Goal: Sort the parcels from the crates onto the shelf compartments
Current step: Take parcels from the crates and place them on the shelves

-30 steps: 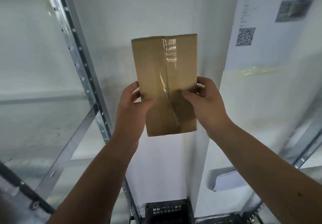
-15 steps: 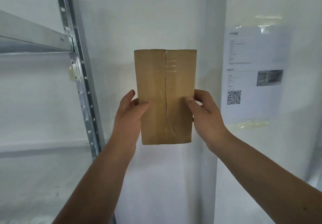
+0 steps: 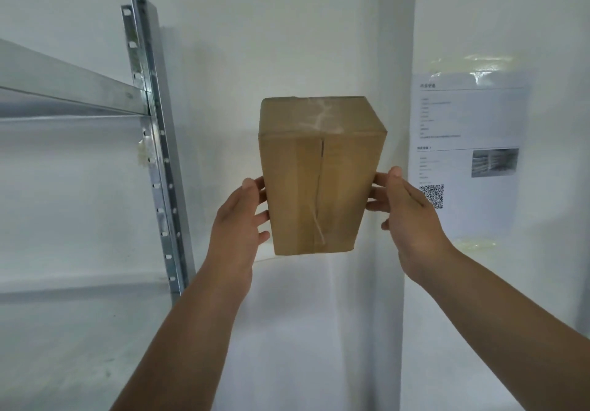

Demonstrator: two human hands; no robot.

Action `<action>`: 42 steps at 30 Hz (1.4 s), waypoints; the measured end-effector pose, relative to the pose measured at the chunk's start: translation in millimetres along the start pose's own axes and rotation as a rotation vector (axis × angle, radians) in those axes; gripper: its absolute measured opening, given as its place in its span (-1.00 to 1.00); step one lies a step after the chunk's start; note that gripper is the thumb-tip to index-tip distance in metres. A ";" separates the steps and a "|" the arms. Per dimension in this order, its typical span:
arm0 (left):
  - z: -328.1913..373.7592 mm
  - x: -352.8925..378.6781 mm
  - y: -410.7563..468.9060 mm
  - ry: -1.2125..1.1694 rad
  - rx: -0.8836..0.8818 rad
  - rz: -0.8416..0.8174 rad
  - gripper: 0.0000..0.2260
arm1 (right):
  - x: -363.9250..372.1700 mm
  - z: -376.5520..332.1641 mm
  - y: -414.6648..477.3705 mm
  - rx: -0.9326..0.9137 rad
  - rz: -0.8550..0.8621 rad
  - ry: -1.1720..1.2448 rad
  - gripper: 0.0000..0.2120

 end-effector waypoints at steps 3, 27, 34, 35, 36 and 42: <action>-5.7 -2.4 -1.0 -0.043 -0.013 0.011 -0.76 | -3.8 5.7 2.5 0.086 0.012 0.095 -0.49; -9.8 7.8 -14.4 -0.194 0.019 -0.069 -0.72 | -18.0 13.0 -9.7 0.166 -0.110 0.177 -0.65; -10.8 18.2 -20.9 -0.159 0.084 -0.121 -0.62 | -20.6 28.5 -10.2 0.191 -0.134 0.201 -0.79; -13.2 19.7 -22.6 -0.164 0.082 -0.113 -0.62 | -22.3 29.8 -10.0 0.188 -0.138 0.190 -0.81; -14.6 18.9 -23.3 -0.169 0.083 -0.102 -0.63 | -22.1 29.8 -10.6 0.179 -0.150 0.182 -0.80; -19.4 19.7 -30.5 -0.175 0.083 -0.099 -0.68 | -20.4 37.5 -14.8 0.144 -0.256 0.133 -0.43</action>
Point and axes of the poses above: each hand's wrist, its own y-axis towards the middle knuckle, its own x-axis out of the palm, z = x × y, the point moved 9 cm from there along y, towards the middle knuckle, and after that the axes turned 8 degrees about z, right-handed, at the moved point
